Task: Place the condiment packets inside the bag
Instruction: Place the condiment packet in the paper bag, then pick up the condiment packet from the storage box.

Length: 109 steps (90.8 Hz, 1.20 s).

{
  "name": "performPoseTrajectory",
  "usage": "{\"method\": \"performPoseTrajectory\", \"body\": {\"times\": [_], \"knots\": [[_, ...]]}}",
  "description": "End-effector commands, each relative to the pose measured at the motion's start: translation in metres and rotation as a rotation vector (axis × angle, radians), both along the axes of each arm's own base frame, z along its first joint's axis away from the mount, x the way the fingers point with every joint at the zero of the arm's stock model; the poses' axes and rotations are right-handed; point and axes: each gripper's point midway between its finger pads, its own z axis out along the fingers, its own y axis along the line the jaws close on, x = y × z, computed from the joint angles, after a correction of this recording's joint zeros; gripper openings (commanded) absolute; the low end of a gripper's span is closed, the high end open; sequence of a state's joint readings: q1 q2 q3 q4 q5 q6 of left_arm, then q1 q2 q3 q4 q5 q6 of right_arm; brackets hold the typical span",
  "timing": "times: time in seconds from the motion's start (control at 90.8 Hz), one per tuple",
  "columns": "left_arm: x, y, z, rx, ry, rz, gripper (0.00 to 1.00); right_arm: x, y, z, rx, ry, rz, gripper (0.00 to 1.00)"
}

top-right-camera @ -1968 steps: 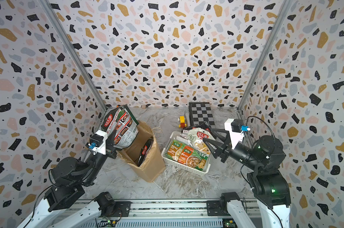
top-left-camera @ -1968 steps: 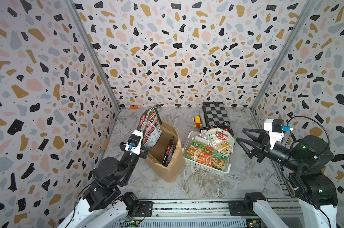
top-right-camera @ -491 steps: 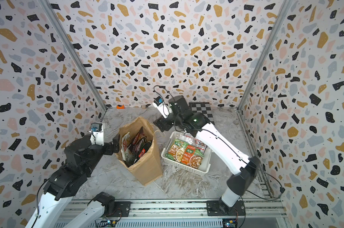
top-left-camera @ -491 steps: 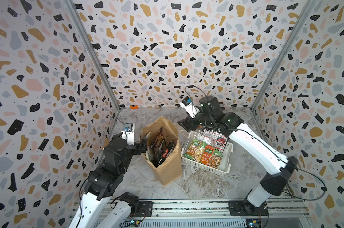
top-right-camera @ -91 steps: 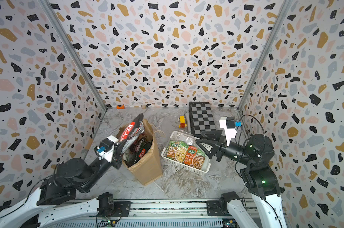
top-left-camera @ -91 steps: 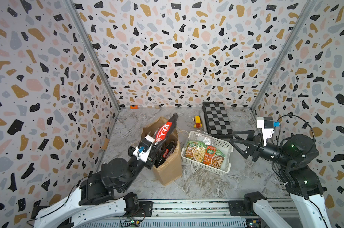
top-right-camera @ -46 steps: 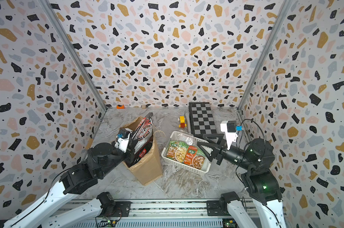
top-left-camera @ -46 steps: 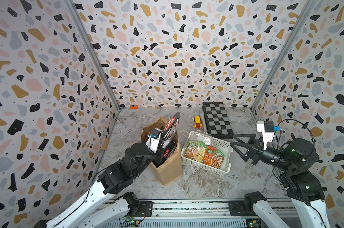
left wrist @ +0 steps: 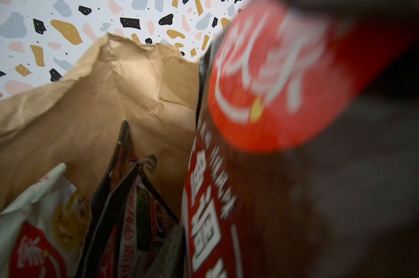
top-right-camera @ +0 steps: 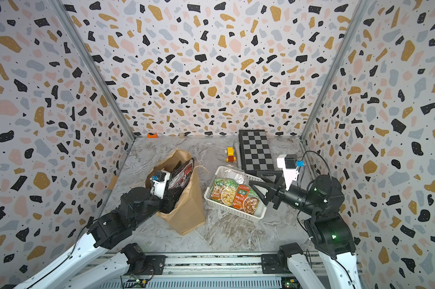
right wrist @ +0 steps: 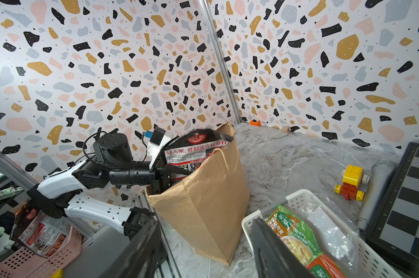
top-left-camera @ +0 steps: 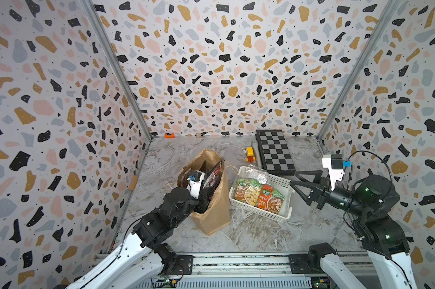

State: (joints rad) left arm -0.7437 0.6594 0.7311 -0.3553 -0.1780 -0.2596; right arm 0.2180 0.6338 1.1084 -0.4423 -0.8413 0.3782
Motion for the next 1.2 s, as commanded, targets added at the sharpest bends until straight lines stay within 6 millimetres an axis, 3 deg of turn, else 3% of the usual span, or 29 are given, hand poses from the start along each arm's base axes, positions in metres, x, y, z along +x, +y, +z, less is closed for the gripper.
{"method": "performPoseTrajectory", "body": {"times": [0.0,0.418,0.518,0.672,0.815,0.936,1.024,1.112,1.189], "knots": [[0.007,0.001,0.042,-0.099,-0.104,0.030,0.49,0.001,0.000,0.001,-0.009,-0.023,0.000,0.65],[0.004,0.017,0.085,0.048,-0.168,0.041,0.59,0.018,0.000,-0.015,-0.043,0.027,-0.030,0.65],[0.003,0.031,0.094,0.104,-0.163,0.089,0.68,0.033,-0.002,-0.033,-0.089,0.081,-0.069,0.64],[0.000,0.058,0.114,0.150,-0.167,0.195,0.99,0.078,0.000,-0.098,-0.171,0.311,-0.113,0.62],[-0.012,0.068,0.120,0.100,-0.173,0.200,1.00,0.126,-0.010,-0.188,-0.279,0.491,-0.244,0.62],[-0.025,0.066,0.115,0.046,-0.157,0.155,1.00,0.149,-0.019,-0.256,-0.412,0.610,-0.294,0.68],[-0.032,0.066,0.109,0.020,-0.149,0.134,1.00,0.164,-0.020,-0.285,-0.453,0.652,-0.301,0.71],[-0.037,0.068,0.102,0.010,-0.148,0.118,1.00,0.172,-0.040,-0.310,-0.552,0.696,-0.408,0.76],[-0.042,0.072,0.096,0.021,-0.141,0.118,1.00,0.171,-0.054,-0.320,-0.604,0.702,-0.473,0.83]]}}
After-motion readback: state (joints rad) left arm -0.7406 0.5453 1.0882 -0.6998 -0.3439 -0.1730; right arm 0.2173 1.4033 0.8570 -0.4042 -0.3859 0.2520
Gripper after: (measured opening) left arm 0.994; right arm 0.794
